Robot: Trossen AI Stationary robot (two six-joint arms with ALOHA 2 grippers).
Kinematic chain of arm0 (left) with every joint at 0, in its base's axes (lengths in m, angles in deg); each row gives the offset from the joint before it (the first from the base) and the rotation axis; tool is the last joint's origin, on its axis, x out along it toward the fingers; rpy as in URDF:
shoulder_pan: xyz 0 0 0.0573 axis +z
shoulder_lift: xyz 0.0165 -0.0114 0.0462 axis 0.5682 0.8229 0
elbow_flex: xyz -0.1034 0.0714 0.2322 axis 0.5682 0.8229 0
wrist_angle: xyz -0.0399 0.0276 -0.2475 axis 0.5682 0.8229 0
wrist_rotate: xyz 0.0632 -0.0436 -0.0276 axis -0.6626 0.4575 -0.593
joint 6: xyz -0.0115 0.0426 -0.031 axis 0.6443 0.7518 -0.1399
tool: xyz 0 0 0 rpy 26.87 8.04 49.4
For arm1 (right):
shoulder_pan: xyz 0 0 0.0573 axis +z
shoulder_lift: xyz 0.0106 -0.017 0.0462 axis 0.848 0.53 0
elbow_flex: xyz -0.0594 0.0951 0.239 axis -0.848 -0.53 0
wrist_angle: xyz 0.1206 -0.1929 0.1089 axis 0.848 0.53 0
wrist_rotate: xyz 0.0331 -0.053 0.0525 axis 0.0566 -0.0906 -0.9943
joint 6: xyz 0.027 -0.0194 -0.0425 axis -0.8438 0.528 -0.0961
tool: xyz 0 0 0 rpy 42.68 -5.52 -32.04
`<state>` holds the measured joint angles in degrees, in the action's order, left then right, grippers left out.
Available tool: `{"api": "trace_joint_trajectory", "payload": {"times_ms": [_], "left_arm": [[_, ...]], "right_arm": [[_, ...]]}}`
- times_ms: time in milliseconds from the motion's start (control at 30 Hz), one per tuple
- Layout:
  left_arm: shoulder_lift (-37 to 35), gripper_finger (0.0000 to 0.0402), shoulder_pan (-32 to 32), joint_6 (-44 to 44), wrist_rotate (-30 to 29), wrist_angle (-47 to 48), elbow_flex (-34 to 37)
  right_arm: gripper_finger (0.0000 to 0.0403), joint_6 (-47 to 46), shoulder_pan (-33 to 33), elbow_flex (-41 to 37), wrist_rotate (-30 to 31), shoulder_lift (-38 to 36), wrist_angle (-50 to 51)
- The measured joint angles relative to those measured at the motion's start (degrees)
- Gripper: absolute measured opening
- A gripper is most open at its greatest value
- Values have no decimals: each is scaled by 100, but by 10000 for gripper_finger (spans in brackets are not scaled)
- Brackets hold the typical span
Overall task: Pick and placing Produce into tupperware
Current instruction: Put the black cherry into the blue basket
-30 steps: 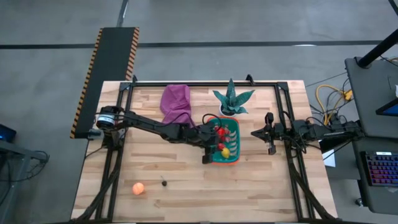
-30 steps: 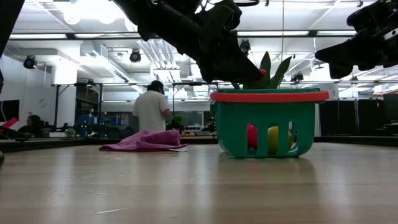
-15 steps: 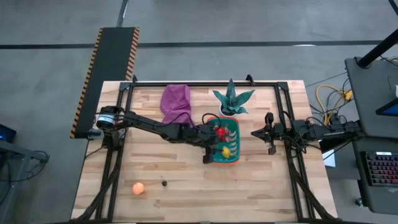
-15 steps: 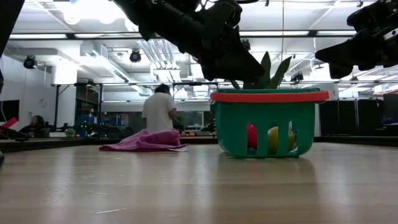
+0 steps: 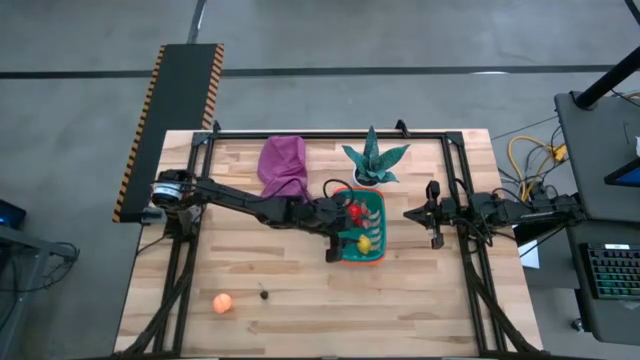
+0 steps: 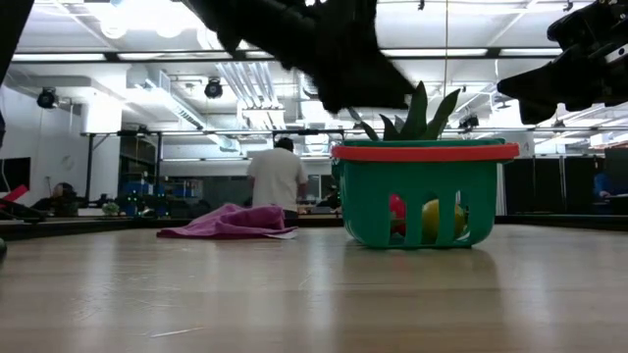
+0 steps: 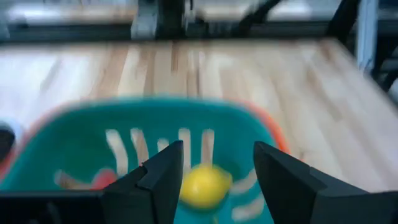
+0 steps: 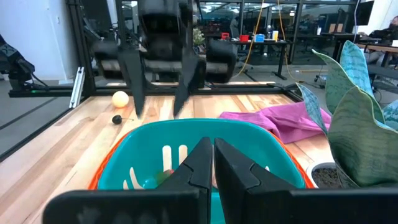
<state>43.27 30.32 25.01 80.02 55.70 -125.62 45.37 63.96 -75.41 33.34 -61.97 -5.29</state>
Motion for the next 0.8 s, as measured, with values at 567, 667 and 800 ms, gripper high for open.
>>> {"api": "trace_joint_trajectory", "payload": {"times_ms": [567,667,800], "left_arm": [[-97,189,43,311,395,-2434,-1],[-97,222,45,189,392,-2443,-4],[-97,290,37,167,390,-2460,-4]], "right_arm": [[9,0,-1,0,2,26,-1],[9,0,-1,0,1,26,-1],[9,0,1,0,2,26,-1]]}}
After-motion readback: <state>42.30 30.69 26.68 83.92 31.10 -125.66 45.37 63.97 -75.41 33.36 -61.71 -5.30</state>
